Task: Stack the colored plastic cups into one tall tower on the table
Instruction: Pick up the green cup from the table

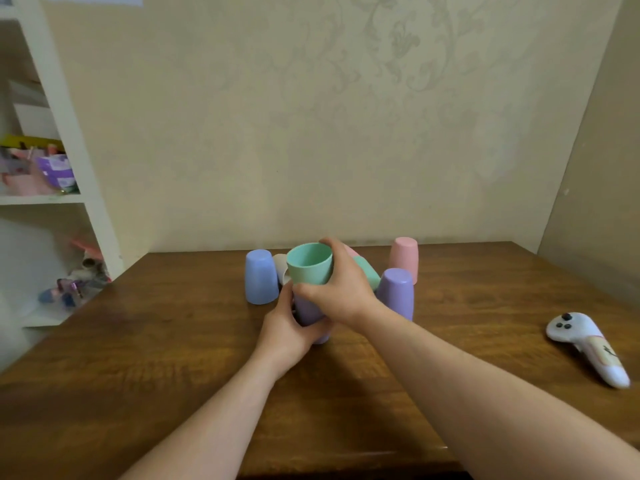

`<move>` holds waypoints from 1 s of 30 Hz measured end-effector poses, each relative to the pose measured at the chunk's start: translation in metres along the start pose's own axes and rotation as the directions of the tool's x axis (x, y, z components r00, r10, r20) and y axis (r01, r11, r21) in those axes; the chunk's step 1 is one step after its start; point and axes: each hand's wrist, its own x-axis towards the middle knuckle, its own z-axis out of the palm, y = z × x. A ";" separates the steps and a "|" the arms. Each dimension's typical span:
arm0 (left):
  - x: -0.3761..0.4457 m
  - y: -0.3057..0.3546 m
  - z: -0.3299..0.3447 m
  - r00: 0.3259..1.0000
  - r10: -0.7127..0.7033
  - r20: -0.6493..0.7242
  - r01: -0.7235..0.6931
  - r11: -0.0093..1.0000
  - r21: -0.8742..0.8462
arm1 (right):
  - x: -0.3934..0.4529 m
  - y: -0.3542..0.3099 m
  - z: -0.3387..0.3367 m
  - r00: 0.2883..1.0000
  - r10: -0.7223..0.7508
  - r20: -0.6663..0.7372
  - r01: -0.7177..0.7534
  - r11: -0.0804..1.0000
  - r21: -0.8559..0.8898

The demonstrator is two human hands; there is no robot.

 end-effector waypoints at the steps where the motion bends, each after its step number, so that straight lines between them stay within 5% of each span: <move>1: 0.001 -0.001 0.000 1.000 -0.001 0.004 0.001 1.000 -0.009 | -0.001 0.005 0.002 1.000 0.007 0.001 -0.007 1.000 0.012; 9: 0.005 -0.004 -0.001 1.000 0.006 0.003 -0.006 1.000 0.029 | -0.010 0.030 0.019 0.994 0.098 0.049 -0.107 0.962 0.250; 15: 0.005 -0.002 -0.002 1.000 0.020 0.020 -0.020 0.999 0.039 | -0.006 0.030 0.019 0.992 0.105 0.068 -0.119 0.961 0.250; 20: 0.005 -0.003 0.000 0.999 0.045 0.002 -0.045 0.999 -0.029 | -0.001 0.026 -0.016 0.987 -0.031 0.156 0.024 0.999 0.047; 24: 0.006 -0.005 0.001 0.997 0.065 -0.028 -0.064 0.997 0.036 | 0.018 0.033 -0.073 0.990 -0.091 -0.109 0.065 0.974 -0.217; 27: 0.007 -0.008 0.002 0.998 0.064 -0.022 -0.063 0.997 0.039 | 0.020 0.056 -0.098 0.996 0.065 0.056 -0.015 0.772 -0.636; 30: 0.009 -0.010 0.003 0.997 0.066 -0.024 -0.065 0.997 0.045 | 0.011 0.072 -0.103 0.950 0.253 0.183 -0.048 0.699 -0.714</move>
